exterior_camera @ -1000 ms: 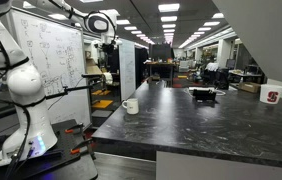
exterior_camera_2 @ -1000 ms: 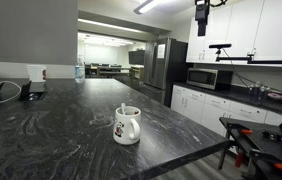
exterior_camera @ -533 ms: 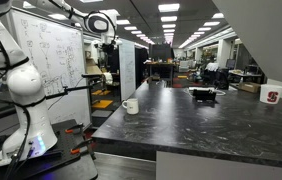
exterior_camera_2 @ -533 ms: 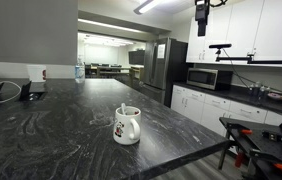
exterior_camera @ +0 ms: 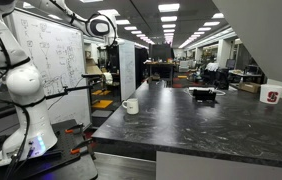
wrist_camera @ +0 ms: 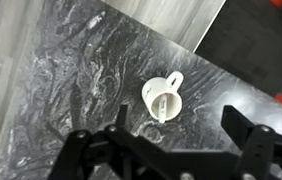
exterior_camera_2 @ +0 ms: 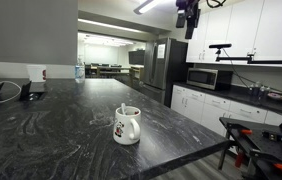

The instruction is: Remove the marker from the mug and place it on the countertop

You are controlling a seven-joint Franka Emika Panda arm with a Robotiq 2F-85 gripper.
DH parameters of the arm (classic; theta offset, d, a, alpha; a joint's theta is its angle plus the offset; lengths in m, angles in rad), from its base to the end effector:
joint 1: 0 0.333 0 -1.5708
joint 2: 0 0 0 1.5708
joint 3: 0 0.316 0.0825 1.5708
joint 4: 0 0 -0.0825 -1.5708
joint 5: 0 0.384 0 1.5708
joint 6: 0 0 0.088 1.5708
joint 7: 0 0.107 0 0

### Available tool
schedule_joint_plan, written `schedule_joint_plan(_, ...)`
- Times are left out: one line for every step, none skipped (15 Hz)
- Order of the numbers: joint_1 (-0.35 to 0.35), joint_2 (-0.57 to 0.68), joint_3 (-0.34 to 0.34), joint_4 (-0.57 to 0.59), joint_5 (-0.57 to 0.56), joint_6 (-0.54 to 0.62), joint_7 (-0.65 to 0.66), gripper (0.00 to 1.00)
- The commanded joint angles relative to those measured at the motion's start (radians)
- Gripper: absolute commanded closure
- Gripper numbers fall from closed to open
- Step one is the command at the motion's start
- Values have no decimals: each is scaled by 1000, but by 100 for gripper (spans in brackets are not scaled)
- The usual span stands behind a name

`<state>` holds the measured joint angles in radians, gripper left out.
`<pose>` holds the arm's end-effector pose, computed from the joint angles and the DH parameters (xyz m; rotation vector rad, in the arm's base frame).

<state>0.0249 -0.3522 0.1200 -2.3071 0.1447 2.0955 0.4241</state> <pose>0.4518 0.0764 0.4960 -2.9679 0.5209 -0.1648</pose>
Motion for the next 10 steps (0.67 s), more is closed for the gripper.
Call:
schedule_joint_plan(-51, 72, 61, -6, -119, 156, 209, 0)
schedule_joint_plan(-61, 105, 70, -9, -157, 203, 279, 0)
schedule_joint_plan(-72, 136, 78, -12, -207, 248, 351, 0)
schedule_joint_plan(-83, 174, 82, -8, -256, 274, 429, 0)
schedule_joint_plan(-84, 210, 79, -5, -298, 298, 497, 0)
schedule_joint_plan(-78, 247, 68, 1, -334, 313, 548, 0)
schedule_joint_plan(-69, 284, 57, 6, -367, 328, 595, 0)
schedule_joint_plan(-57, 317, 47, 7, -397, 349, 632, 0)
schedule_joint_plan(-44, 351, 35, 11, -410, 367, 644, 0)
schedule_joint_plan(-32, 383, 25, 17, -419, 378, 653, 1)
